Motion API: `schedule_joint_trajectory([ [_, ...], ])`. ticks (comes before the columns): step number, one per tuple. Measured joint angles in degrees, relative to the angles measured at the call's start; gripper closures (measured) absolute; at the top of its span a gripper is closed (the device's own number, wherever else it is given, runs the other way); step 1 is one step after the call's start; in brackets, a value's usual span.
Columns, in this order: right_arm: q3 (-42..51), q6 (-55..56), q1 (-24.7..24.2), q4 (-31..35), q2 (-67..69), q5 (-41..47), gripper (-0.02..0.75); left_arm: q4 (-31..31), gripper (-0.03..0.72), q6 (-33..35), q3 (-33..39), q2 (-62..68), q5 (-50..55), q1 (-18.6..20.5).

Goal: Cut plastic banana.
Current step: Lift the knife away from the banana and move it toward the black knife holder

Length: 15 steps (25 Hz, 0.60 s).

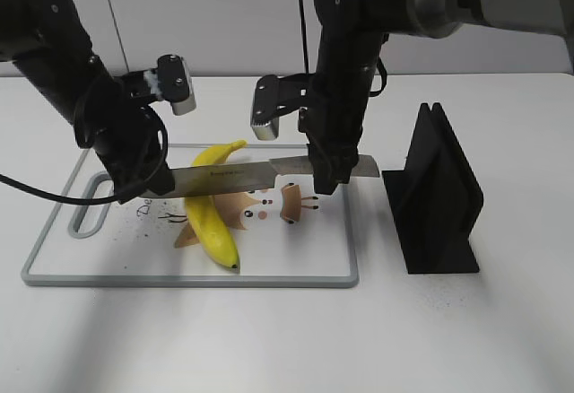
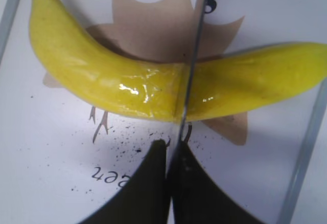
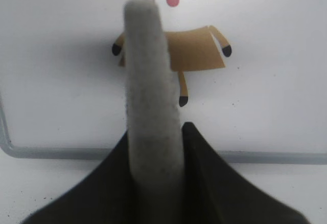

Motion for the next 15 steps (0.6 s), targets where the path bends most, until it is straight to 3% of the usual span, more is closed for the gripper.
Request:
schedule_joint_trajectory([
  [15, -1.1, 0.0, 0.0, 0.3, -0.4, 1.0, 0.542, 1.1, 0.697, -0.8, 0.9, -2.0, -1.1, -0.2],
])
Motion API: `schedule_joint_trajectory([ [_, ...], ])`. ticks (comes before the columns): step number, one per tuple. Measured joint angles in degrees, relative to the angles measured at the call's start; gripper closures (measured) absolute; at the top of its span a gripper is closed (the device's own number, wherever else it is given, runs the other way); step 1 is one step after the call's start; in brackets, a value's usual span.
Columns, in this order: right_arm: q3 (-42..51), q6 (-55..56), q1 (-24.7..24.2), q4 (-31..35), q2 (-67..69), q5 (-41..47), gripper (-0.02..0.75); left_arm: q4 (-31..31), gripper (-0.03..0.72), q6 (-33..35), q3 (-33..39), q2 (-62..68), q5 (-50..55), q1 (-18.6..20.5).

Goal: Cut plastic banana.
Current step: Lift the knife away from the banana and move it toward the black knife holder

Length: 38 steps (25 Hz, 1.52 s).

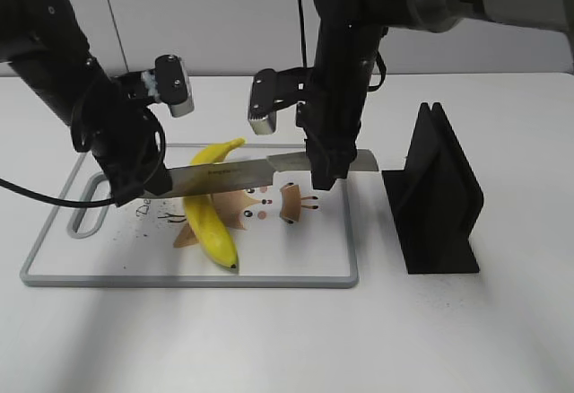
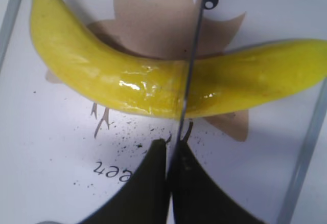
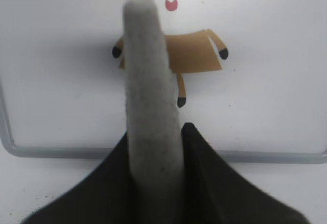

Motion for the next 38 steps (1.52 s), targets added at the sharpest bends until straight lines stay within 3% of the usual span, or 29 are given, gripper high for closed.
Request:
schedule_joint_trajectory([
  [18, -0.1, 0.1, 0.3, 0.8, -8.8, 1.2, 0.542, 2.6, 0.684, -0.4, 0.7, -12.6, 1.7, -0.1],
  [21, -0.1, 1.1, 0.3, 1.5, -8.8, 2.4, 0.545, 1.5, 0.575, -1.9, 0.7, -12.8, 1.1, -0.1],
  [26, -0.1, 2.9, 0.3, 3.3, -9.0, 2.3, 0.557, -0.1, 0.23, -3.7, 0.7, -15.2, -0.4, -0.2],
  [28, -0.1, 3.8, 0.3, 3.3, -9.1, 1.9, 0.559, -0.3, 0.145, -4.6, 0.7, -16.4, -0.8, -0.2],
  [34, -0.1, 4.6, 0.3, 3.3, -9.5, 1.9, 0.558, 1.4, 0.097, -8.8, 0.7, -21.0, -1.3, -0.3],
  [38, -0.1, 6.4, 0.3, 3.9, -11.6, 1.9, 0.559, 6.6, 0.097, -16.8, 0.7, -25.3, -3.1, -0.3],
])
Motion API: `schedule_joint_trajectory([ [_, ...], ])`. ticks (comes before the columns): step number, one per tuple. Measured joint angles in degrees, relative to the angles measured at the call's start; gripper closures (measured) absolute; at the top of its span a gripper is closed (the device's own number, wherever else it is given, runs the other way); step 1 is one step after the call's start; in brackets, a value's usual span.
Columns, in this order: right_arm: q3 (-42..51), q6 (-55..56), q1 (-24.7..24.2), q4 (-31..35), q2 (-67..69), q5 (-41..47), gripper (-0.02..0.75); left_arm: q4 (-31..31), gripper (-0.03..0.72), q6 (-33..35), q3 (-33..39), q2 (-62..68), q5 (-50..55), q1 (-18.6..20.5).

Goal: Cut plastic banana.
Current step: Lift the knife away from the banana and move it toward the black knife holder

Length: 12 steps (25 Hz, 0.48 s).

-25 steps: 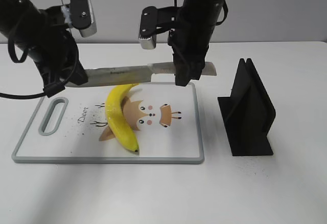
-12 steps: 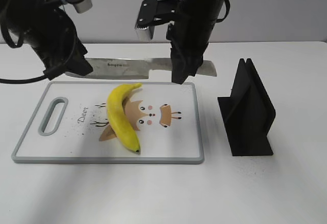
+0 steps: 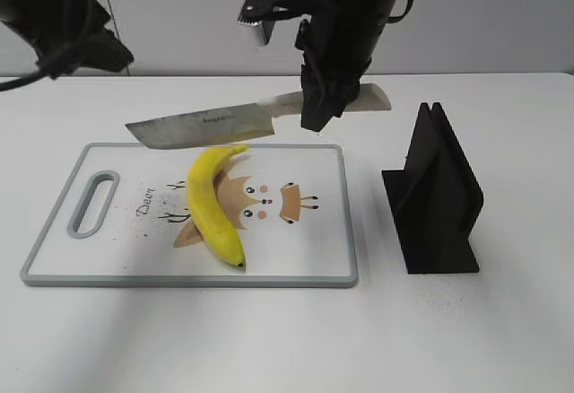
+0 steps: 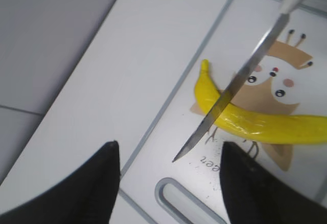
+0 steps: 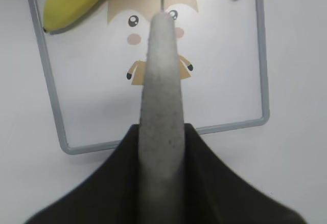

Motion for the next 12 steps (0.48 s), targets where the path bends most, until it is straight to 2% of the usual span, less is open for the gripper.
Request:
schedule_joint_trajectory([
  [5, 0.0, 6.5, 0.0, 0.3, -3.9, 0.0, 0.559, 8.9, 0.098, -12.8, 0.0, -3.1, -1.2, 0.0],
  [10, 0.0, 13.1, 0.0, 0.6, -9.0, 0.2, 0.559, 13.2, 0.098, -25.4, 0.0, -5.2, -1.2, 0.0],
  [12, 0.0, 16.3, 0.0, 0.7, -11.3, 0.2, 0.559, 16.4, 0.099, -34.3, 0.0, -6.1, -0.8, 0.0],
])
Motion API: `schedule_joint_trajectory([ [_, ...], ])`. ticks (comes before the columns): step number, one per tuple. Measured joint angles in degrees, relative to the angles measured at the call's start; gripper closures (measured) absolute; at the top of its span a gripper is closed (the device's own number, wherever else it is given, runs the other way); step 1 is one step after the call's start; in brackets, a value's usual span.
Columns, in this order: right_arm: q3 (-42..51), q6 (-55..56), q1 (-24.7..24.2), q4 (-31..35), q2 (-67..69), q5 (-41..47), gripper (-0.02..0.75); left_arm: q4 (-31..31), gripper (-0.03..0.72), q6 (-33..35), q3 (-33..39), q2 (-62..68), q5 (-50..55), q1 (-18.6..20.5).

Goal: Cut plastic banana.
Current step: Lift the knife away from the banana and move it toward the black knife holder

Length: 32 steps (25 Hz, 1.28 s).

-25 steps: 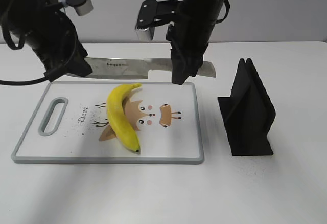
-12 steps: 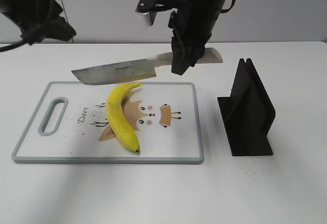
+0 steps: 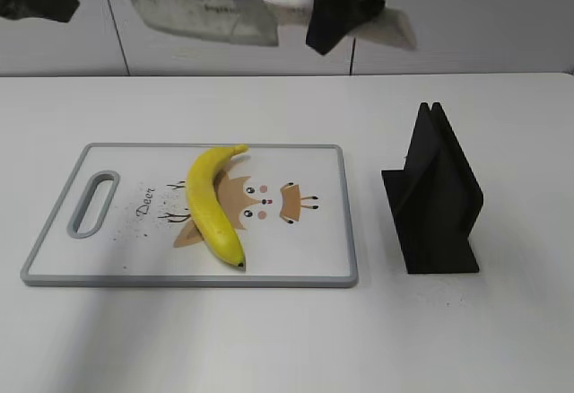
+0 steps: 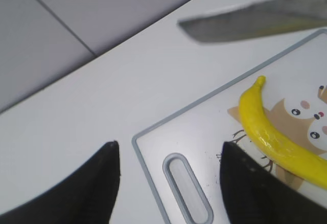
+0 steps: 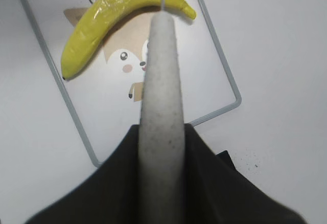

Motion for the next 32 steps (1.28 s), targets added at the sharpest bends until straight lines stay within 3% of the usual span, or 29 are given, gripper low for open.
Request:
schedule_joint_trajectory([
  [3, 0.0, 9.7, 0.0, 0.1, -3.5, 0.1, 0.559, 4.2, 0.099, -10.9, 0.0, -1.0, 3.9, 0.7],
  [8, 0.0, 25.7, 0.0, 0.0, -7.5, 0.2, 0.559, 5.6, 0.099, -19.7, 0.0, -1.2, 13.0, 4.9],
  [13, 2.1, 36.0, 0.0, -1.3, -9.8, 0.2, 0.559, 5.8, 0.099, -21.1, 0.7, -3.1, 17.0, 9.0],
  [17, 8.8, 44.7, 0.0, -9.9, -13.6, 0.2, 0.559, 7.2, 0.099, -21.1, 4.6, -8.6, 16.3, 9.5],
  [22, 18.7, 53.5, -0.1, -18.6, -21.0, -0.8, 0.559, 7.4, 0.099, -21.1, 13.5, -19.3, 11.7, 9.5],
  [32, 36.4, 63.5, -0.1, -21.4, -30.2, -7.0, 0.559, 7.4, 0.099, -21.2, 32.0, -42.6, 8.0, 9.5],
])
